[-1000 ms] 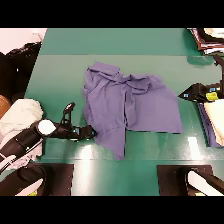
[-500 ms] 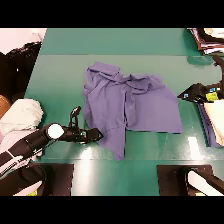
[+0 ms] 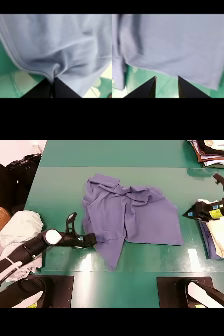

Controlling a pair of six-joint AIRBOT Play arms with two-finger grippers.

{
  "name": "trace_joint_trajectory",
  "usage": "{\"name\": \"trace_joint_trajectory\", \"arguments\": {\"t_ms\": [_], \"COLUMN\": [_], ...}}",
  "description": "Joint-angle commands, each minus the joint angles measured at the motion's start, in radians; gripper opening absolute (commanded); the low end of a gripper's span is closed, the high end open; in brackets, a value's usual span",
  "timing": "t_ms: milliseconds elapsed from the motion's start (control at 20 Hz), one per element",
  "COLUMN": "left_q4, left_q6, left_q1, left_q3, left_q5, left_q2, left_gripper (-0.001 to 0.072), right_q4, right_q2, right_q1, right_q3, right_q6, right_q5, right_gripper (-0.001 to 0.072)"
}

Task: Fold the shirts.

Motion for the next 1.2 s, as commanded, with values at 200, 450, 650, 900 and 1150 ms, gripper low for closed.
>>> {"name": "trace_joint_trajectory", "arguments": {"t_ms": [200,450,650,900,1150], "left_q4": [0.188,0.19,0.191,0.213,0.243], "left_q6": [0.136,0.143,0.166,0.168,0.168], "left_q1": [0.266,0.266,0.266,0.266,0.266], "left_q3": [0.191,0.204,0.204,0.204,0.204], "left_q5": [-0.188,-0.175,-0.188,-0.201,-0.272], "left_q2": [0.026,0.026,0.026,0.026,0.026], "left_gripper": [0.0023,0.0023,0.0024,0.0023,0.0023], "right_q4": [-0.042,-0.018,0.073,0.133,0.114], "right_q2": [-0.002,-0.009,-0.106,-0.194,-0.218], "right_q1": [-0.301,-0.349,-0.349,-0.33,-0.203], "right_q3": [-0.356,-0.494,-0.473,-0.41,-0.406], "right_q6": [-0.09,-0.123,-0.13,-0.13,-0.141], "right_q5": [-0.07,-0.195,-0.211,-0.197,-0.176], "right_gripper": [0.0506,0.0404,0.0404,0.0361,0.0045]}}
